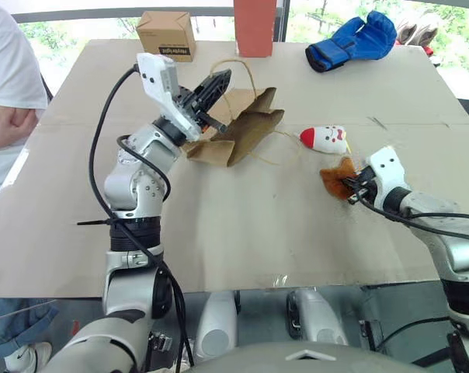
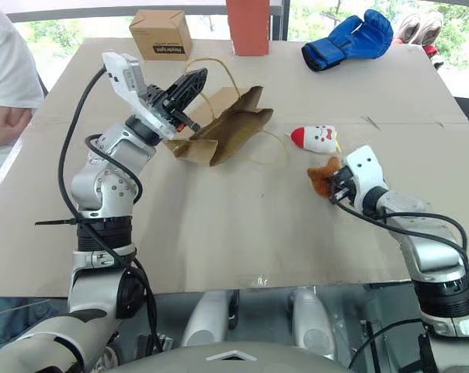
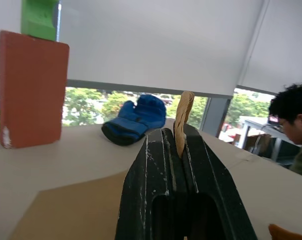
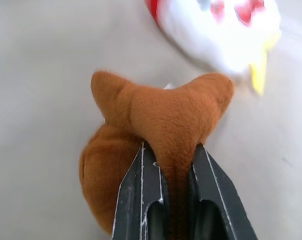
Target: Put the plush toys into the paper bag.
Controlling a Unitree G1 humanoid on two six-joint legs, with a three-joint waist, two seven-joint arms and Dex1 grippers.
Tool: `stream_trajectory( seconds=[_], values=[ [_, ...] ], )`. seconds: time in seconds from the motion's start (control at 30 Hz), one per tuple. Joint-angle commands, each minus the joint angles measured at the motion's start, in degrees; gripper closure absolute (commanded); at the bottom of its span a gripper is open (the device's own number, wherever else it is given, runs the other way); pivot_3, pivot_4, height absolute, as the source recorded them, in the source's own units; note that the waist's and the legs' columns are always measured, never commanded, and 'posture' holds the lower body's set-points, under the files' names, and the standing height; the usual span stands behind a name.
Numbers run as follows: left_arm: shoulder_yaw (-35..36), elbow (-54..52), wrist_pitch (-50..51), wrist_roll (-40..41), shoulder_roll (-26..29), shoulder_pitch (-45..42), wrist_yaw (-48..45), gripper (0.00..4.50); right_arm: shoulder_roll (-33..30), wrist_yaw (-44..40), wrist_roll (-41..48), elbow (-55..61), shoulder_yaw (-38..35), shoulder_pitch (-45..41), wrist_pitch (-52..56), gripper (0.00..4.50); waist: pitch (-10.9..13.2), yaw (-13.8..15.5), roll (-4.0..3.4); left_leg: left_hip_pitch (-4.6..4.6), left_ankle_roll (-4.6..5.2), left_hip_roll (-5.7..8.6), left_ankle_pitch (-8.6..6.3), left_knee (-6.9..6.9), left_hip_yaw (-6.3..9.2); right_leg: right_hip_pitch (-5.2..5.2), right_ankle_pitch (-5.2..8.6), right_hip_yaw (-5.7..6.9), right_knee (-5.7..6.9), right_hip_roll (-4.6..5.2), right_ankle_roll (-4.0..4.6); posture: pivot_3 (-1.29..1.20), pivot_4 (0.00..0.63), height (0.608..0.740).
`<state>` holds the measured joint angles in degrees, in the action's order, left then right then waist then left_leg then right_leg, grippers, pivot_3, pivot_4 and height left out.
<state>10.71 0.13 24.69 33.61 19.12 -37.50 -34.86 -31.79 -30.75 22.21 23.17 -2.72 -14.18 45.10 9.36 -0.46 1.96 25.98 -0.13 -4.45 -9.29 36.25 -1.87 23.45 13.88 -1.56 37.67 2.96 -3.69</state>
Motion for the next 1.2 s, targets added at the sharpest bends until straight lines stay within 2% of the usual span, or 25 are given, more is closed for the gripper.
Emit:
stream_trajectory(
  seconds=[0.03, 0.17, 0.3, 0.53, 0.6, 0.7, 0.87, 0.93, 1.07, 1.2],
  values=[
    [-0.05, -4.88, 2.29, 3.2, 1.18, 0.34, -2.3, 4.5, 2.58, -1.48, 6.29, 4.73, -2.67, -7.14, -0.9, 4.47, 0.03, -0.52, -0.01, 0.0, 0.0, 0.0, 0.0, -0.02, 0.02, 0.01, 0.0, 0.0, 0.01, -0.02, 0.0, 0.0, 0.15, 0.74],
    [-0.92, -6.67, 3.43, 3.83, 1.46, 0.92, -3.36, 4.5, 6.1, -0.15, 3.58, -1.15, 3.31, -16.11, -1.57, 4.47, 0.09, -0.53, -0.05, -0.02, 0.0, -0.05, 0.0, -0.05, 0.1, 0.09, 0.0, 0.0, 0.1, -0.12, 0.01, 0.0, 0.15, 0.74],
    [-1.34, -9.2, 4.67, 5.43, -0.13, 1.02, -2.36, 4.5, 10.36, -0.99, -3.95, -14.49, 13.58, -24.33, -5.71, 4.47, 0.09, -0.28, -0.05, 0.0, 0.0, -0.03, 0.0, -0.17, 0.1, 0.1, 0.0, 0.0, 0.05, -0.12, 0.02, 0.0, 0.15, 0.74],
    [-3.44, -13.79, 6.05, 6.62, -0.91, 3.86, -2.4, 4.5, 22.62, -5.4, -11.6, -42.67, 21.1, -35.88, -20.24, 4.47, 0.15, -0.44, -0.08, 0.06, 0.0, -0.02, 0.0, -0.17, 0.09, 0.15, -0.13, 0.0, 0.04, -0.12, -0.2, 0.0, 0.15, 0.74],
    [-3.8, -14.43, 5.89, 6.28, -0.45, 5.19, -2.66, 4.5, 25.6, -6.97, -11.58, -50.3, 20.15, -38.89, -23.52, 4.47, 0.16, -0.46, -0.11, 0.02, 0.0, -0.03, 0.0, -0.2, 0.08, 0.15, -0.13, 0.0, 0.04, -0.13, -0.2, 0.0, 0.15, 0.74],
    [-2.89, -15.49, 4.9, 5.56, 1.32, 8.37, -3.06, 4.5, 27.59, -11.26, -10.5, -55.67, 18.28, -41.02, -26.57, 3.31, 0.18, -0.47, -0.12, 0.04, 0.0, -0.04, 0.0, -0.23, 0.08, 0.16, -0.13, 0.01, 0.03, -0.13, -0.2, 0.0, 0.15, 0.74],
    [-0.44, -15.46, 3.21, 5.21, 4.17, 11.08, -2.96, 4.5, 24.18, -17.02, -8.69, -44.64, 17.83, -35.97, -23.61, 1.07, 0.2, -0.17, -0.15, 0.06, -0.01, -0.04, 0.0, -0.26, 0.11, 0.17, -0.12, 0.05, 0.02, -0.12, -0.18, 0.0, 0.15, 0.74],
    [1.36, -14.43, 1.55, 4.6, 5.51, 11.39, -3.48, 4.5, 19.8, -17.73, -8.47, -35.84, 17.15, -31.37, -21.47, 1.07, 0.2, -0.05, -0.15, 0.06, -0.01, -0.04, 0.0, -0.26, 0.1, 0.16, -0.1, 0.05, 0.01, -0.1, -0.15, 0.0, 0.15, 0.74],
    [2.93, -13.12, -0.74, 3.58, 7.16, 11.37, -3.85, 4.5, 12.29, -15.47, -4.24, -18.19, 10.81, -24.0, -12.79, 1.07, 0.24, 0.11, -0.21, 0.09, -0.02, -0.03, 0.0, -0.25, 0.07, 0.17, 0.0, 0.07, 0.01, -0.05, 0.02, 0.0, 0.15, 0.74],
    [3.15, -12.74, -1.95, 3.16, 7.43, 11.29, -3.79, 4.5, 7.69, -10.16, -5.78, -14.89, 6.18, -23.35, -8.73, 1.07, 0.25, -0.54, -0.23, -0.06, -0.02, -0.04, 0.01, -0.25, 0.01, 0.18, -0.01, 0.0, 0.06, -0.07, 0.03, 0.0, 0.15, 0.74]
  ],
)
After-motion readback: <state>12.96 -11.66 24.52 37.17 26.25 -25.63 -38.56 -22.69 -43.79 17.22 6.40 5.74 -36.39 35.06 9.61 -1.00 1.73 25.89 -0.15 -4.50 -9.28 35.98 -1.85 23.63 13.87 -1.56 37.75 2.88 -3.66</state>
